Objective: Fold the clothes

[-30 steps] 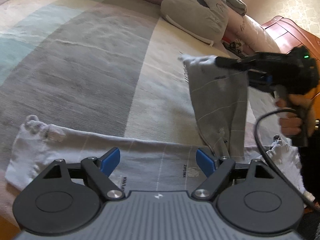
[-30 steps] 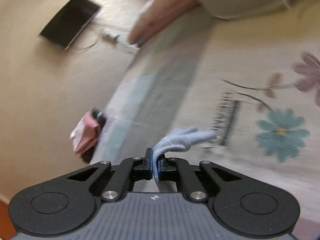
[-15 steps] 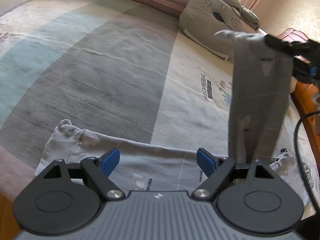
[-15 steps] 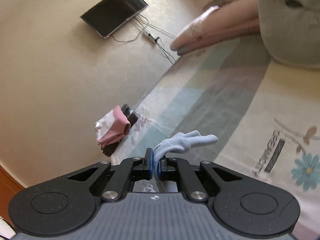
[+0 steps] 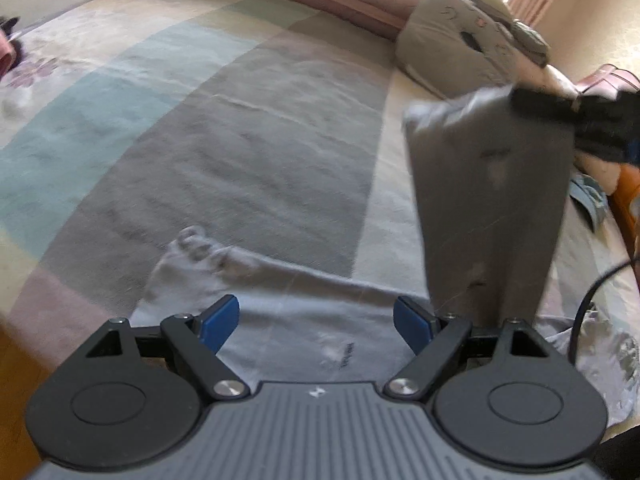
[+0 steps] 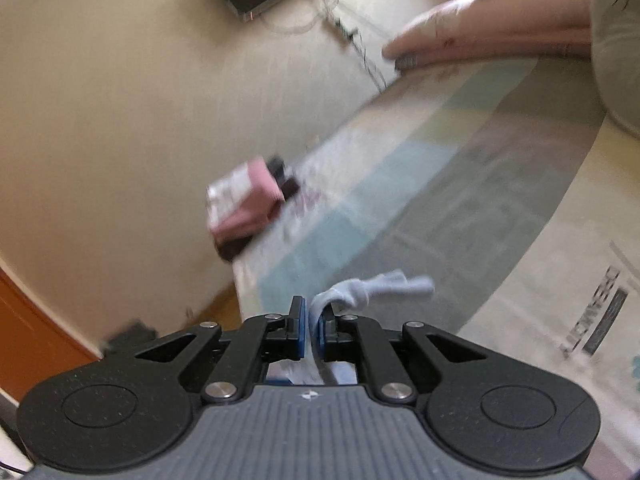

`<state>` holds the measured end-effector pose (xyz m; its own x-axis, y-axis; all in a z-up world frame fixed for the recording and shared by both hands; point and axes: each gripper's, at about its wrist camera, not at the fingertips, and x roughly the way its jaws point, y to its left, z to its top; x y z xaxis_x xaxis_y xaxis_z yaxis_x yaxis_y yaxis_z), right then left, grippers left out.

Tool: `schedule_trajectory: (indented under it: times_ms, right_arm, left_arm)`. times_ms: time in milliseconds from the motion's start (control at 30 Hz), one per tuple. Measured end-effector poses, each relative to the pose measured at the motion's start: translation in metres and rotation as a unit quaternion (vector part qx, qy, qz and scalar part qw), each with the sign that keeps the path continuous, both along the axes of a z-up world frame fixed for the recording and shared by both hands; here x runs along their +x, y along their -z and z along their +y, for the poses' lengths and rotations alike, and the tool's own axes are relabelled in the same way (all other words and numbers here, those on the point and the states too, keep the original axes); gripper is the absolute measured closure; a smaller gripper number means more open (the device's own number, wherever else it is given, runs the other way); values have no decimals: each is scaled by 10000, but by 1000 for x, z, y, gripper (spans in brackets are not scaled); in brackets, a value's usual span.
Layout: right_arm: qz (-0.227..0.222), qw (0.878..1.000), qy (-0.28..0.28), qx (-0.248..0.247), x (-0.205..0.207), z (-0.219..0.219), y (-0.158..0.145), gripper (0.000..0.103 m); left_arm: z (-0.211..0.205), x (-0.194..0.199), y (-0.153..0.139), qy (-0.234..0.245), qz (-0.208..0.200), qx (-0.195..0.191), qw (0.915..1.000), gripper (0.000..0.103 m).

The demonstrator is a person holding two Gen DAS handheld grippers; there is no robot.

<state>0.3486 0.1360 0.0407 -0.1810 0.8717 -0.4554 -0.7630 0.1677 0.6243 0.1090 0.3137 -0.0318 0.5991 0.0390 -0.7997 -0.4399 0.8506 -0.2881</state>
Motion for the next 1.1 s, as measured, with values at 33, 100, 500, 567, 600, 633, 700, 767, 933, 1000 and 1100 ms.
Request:
schedule_trajectory:
  times_ms: [33,100,500,567,600,633,700,767,933,1000,1100]
  right_arm:
    - [-5,9999,-82,-96,-5,6,7,94]
    - [30,9993,-231,-275,-12,17,20,94]
    - [149,9926,-1061,-577,-57,82,56,93]
    - [150,9910,-1167,-637,-63,92,63,93]
    - [157,9901,-1215,-678,-66,96,66,93]
    - [165,9892,-1264,-719,-69,101,70,92]
    - [226,9868,-1370,-832,-75,109,79,90]
    - [417,9833,-1521,-905,-79,115,87,80]
    - [606,9813,-1579,-925,-78,114,89,64]
    - [553,9834,-1494,-872,-72,106,84,59]
    - [576,9863,-1337,-773,-59,98,75,52]
  left_arm:
    - [2,-3,1,-52,42,1,10000,19]
    - [7,-10,2,-170,130,28,9998,19]
    - [27,-54,1,-910,260,31,9955,19]
    - [28,-61,2,-1010,280,14,9945,19]
    - [28,-63,3,-1045,286,2,9941,19]
    - [28,-65,4,-1078,291,-20,9937,19]
    - [28,-69,6,-1131,288,-70,9931,19]
    - [28,-71,9,-1167,289,-129,9927,19]
    - [27,-71,14,-1176,323,-204,9923,19]
    - [27,-68,16,-1134,308,-224,9928,19]
    - [27,-64,18,-1073,284,-237,9935,19]
